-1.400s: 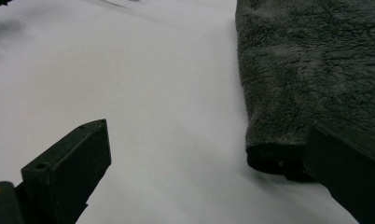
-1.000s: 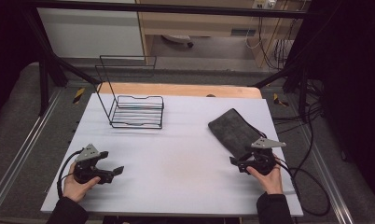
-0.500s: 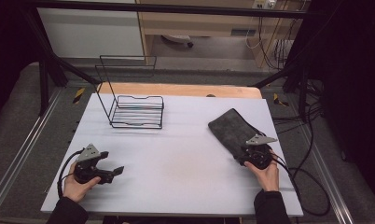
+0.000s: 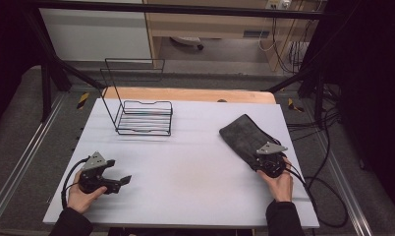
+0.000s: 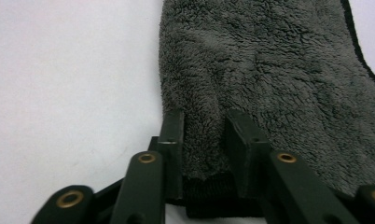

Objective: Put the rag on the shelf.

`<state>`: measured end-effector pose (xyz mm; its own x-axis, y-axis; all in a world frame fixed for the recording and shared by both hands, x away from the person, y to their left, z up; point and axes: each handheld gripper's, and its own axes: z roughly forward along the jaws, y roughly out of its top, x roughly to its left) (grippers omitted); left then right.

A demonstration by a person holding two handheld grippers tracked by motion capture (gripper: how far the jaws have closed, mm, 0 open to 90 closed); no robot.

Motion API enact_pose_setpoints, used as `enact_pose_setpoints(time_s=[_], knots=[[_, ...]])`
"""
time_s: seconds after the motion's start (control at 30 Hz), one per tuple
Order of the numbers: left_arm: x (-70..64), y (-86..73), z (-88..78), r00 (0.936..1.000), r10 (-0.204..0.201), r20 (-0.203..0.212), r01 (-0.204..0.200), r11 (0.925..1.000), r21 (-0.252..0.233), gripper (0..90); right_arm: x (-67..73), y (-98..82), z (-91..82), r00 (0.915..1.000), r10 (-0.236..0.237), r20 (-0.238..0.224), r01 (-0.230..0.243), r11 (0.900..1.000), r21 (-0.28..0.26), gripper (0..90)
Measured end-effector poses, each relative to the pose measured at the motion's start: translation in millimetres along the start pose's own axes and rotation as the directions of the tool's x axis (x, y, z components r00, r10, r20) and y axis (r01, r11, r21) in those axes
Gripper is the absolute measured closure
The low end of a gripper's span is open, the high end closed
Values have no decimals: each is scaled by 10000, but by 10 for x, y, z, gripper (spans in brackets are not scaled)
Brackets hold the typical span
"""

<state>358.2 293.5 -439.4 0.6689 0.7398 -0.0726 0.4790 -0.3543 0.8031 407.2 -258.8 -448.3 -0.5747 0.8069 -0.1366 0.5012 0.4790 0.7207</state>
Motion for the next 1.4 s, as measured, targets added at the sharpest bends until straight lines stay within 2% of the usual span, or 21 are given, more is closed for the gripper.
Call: enact_pose_setpoints(time_s=[0.27, 0.53, 0.77, 0.93, 1.07, 1.13, 1.27, 1.33, 1.4], knots=[[3, 0, -2, 10000, -20, -7, 20, 10000, -10, 83, -23, 20, -5, 9998, -194, -94, 195, 9997, 140, 796], [5, 0, 3, 10000, -43, -7, 43, 10000, 15, 84, -16, 64, -75, 9994, 249, -251, -250, 9997, -26, 827], [4, 1, 2, 10000, -30, 7, 30, 10000, 9, 84, 74, 149, -140, 9956, 559, -757, -578, 9981, -234, 829], [3, 1, 2, 10000, -20, 6, 20, 10000, 15, 84, 158, 192, -162, 9863, 869, -1404, -924, 9952, -332, 829], [2, 2, 1, 10000, -16, 3, 16, 10000, 16, 84, 239, 227, -158, 9805, 947, -1724, -1046, 9933, -496, 829], [3, 2, 1, 10000, -26, -3, 26, 10000, 14, 85, 287, 239, -151, 9744, 1047, -1992, -1185, 9912, -587, 829], [1, 2, 4, 10000, -26, -19, 27, 10000, 40, 84, 400, 270, -126, 9661, 1017, -2375, -1185, 9913, -577, 829], [0, 3, 5, 10000, -26, -15, 27, 10000, 47, 84, 451, 286, -118, 9593, 1050, -2622, -1254, 9902, -620, 828], [-1, 3, 6, 10000, -17, -30, 17, 10000, 65, 84, 503, 299, -117, 9487, 1213, -2920, -1465, 9870, -659, 828]])
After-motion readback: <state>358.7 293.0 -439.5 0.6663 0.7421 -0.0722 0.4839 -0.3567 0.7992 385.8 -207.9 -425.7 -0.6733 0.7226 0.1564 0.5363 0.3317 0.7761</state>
